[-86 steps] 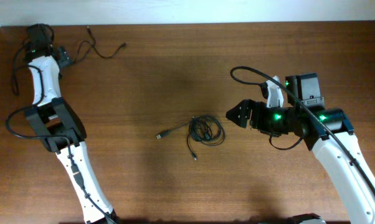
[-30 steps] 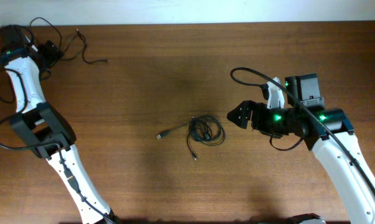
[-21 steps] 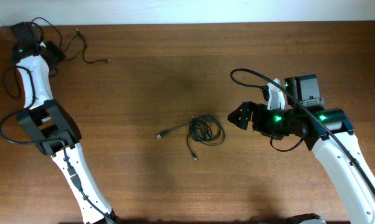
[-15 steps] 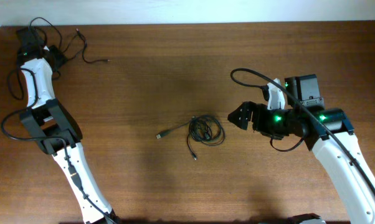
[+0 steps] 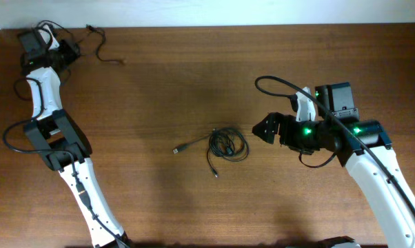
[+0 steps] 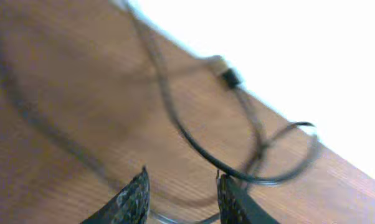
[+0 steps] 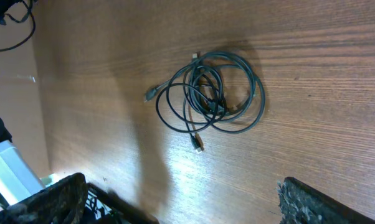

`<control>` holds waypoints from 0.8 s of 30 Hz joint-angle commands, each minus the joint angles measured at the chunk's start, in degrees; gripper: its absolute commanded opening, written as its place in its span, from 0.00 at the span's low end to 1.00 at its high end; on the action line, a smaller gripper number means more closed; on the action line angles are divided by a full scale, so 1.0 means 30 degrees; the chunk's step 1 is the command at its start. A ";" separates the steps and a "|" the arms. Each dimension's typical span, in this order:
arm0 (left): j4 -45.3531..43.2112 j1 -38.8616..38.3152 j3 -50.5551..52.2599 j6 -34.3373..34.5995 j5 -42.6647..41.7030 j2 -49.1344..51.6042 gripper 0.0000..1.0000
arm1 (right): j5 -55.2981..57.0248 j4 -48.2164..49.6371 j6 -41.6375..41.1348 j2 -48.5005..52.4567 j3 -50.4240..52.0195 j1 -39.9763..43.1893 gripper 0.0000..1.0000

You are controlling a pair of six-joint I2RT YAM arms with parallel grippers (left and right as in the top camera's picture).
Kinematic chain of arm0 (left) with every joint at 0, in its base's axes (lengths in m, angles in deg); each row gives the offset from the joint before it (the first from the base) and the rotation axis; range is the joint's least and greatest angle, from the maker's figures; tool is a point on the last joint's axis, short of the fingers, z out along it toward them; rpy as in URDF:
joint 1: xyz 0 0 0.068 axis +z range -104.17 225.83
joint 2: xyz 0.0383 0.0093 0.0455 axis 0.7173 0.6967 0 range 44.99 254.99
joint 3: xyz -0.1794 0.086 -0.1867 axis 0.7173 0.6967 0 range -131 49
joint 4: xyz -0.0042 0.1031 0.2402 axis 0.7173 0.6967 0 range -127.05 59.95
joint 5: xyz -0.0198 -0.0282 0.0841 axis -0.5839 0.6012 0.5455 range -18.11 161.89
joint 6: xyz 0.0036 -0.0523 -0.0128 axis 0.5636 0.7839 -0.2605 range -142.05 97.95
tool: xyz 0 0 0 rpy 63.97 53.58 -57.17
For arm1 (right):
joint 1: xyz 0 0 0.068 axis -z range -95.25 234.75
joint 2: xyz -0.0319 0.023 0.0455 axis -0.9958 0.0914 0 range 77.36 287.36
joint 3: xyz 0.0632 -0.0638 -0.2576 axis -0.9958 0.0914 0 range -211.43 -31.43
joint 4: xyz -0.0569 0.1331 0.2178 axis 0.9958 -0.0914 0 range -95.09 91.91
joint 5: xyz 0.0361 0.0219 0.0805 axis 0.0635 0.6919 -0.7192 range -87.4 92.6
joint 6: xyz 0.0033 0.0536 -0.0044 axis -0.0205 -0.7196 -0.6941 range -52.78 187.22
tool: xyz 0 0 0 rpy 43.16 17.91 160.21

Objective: Untangle cables
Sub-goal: 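Carry the cable to the far left corner and lay it down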

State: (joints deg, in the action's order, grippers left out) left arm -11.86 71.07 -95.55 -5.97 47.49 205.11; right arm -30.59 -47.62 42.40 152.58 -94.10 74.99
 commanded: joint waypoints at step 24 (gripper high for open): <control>1.1096 -0.3942 -0.1435 0.1180 0.4357 -0.4335 0.99 | 0.0313 -0.0211 0.0284 0.0051 -0.0102 -0.0138 0.99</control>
State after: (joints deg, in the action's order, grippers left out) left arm 19.57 60.55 -99.86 -0.38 46.04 192.28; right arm -30.15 -47.78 42.42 152.65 -94.08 74.99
